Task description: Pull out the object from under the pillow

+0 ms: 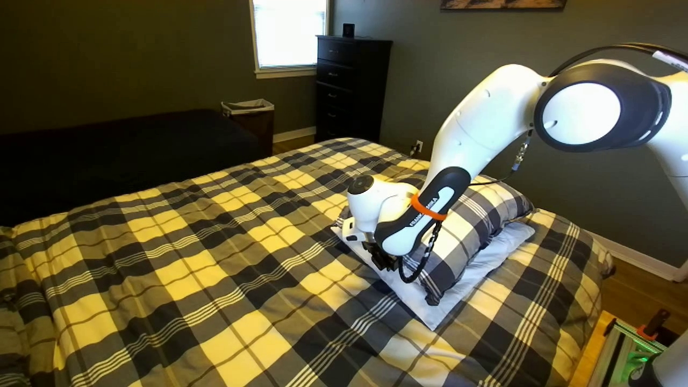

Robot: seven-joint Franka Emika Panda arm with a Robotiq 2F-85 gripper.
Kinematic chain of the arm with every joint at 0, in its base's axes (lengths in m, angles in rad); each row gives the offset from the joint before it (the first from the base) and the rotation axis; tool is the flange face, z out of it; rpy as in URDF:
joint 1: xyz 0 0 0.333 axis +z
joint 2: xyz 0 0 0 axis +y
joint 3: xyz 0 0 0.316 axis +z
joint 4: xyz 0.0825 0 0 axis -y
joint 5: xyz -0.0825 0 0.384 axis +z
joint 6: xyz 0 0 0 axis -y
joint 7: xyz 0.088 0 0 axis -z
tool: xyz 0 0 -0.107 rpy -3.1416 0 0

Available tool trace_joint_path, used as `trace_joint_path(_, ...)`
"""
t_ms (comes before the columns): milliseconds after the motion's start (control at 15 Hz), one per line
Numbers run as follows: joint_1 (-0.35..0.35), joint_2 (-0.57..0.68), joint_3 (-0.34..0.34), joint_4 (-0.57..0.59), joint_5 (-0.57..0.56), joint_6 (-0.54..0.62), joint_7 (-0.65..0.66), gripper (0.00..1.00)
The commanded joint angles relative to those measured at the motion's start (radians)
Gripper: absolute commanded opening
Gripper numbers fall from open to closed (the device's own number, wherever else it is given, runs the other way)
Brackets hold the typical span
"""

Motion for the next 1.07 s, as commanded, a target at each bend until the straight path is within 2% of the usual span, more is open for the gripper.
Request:
trace_joint_path(0,0.007,-0.025,0.02,-0.002,-0.006,-0.042,0.019,0.21)
trace_joint_path(67,0.01,-0.032,0.027,-0.004,-0.001,-0.048,0.026,0.14)
trace_joint_path(133,0.01,-0.037,0.036,-0.004,0.005,-0.057,0.028,0.03)
trace_joint_path(267,0.017,-0.035,0.046,0.001,0.002,-0.051,0.037,0.05)
trace_joint_path(533,0.026,-0.033,0.069,0.009,0.012,-0.059,0.051,0.0)
trace_joint_path(600,0.028,-0.034,0.076,0.011,0.019,-0.066,0.053,0.03)
trace_joint_path(1000,0.053,-0.024,0.102,0.044,0.031,-0.088,0.08,0.02)
